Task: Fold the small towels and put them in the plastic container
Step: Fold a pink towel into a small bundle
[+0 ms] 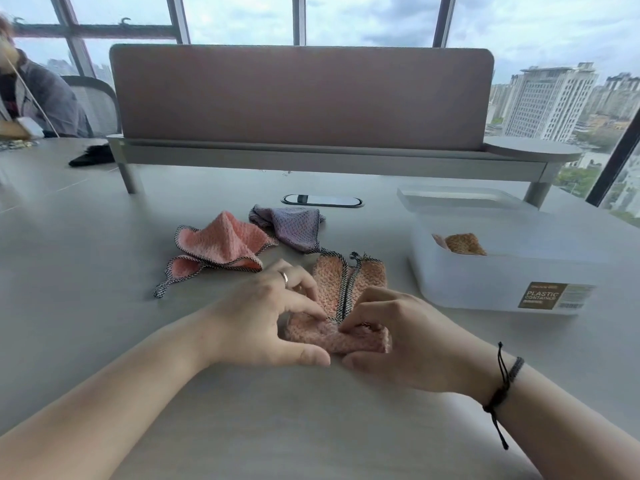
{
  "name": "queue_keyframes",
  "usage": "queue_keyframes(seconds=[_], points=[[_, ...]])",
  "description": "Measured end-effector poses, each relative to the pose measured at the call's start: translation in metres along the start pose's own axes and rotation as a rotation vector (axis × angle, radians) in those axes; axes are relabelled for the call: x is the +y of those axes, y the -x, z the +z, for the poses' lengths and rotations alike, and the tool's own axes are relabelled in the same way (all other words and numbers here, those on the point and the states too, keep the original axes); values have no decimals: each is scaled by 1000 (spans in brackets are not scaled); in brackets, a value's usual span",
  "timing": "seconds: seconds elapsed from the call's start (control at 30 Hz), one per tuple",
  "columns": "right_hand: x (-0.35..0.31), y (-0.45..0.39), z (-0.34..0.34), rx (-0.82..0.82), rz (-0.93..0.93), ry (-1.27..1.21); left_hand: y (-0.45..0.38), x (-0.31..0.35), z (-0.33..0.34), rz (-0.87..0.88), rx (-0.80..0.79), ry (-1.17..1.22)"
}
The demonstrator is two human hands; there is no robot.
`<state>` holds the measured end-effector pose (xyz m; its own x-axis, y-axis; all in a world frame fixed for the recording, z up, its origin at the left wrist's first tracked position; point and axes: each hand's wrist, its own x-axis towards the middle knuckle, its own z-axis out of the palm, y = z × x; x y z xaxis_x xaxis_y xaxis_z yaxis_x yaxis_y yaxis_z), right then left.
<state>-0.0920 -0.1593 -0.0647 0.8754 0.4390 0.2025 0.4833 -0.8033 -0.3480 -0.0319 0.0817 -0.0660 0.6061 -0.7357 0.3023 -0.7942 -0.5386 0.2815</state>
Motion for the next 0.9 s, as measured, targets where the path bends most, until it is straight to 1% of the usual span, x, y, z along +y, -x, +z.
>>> queue_keyframes(seconds=[0.1, 0.27, 0.4, 0.53, 0.63, 0.73, 0.8, 0.9], points=[[2, 0, -2, -1, 10, 9, 1, 2, -1, -3, -45, -40], [3, 0, -3, 11, 0, 58, 0, 3, 0, 41, -22, -62], [1, 1, -6, 14, 10, 78, 0, 3, 2, 39, -6, -46], [-1, 4, -12, -14, 17, 120, -3, 4, 1, 82, 119, 36], [-1, 5, -14, -11, 28, 120, -4, 4, 0, 81, 196, 72], [-1, 6, -14, 5, 64, 89, -5, 4, 5, 17, 203, 182], [1, 5, -12, 58, 99, 79, -5, 2, 10, -42, 195, 267], [5, 3, -9, 149, 135, 20, -5, -1, 16, -84, 194, 365]])
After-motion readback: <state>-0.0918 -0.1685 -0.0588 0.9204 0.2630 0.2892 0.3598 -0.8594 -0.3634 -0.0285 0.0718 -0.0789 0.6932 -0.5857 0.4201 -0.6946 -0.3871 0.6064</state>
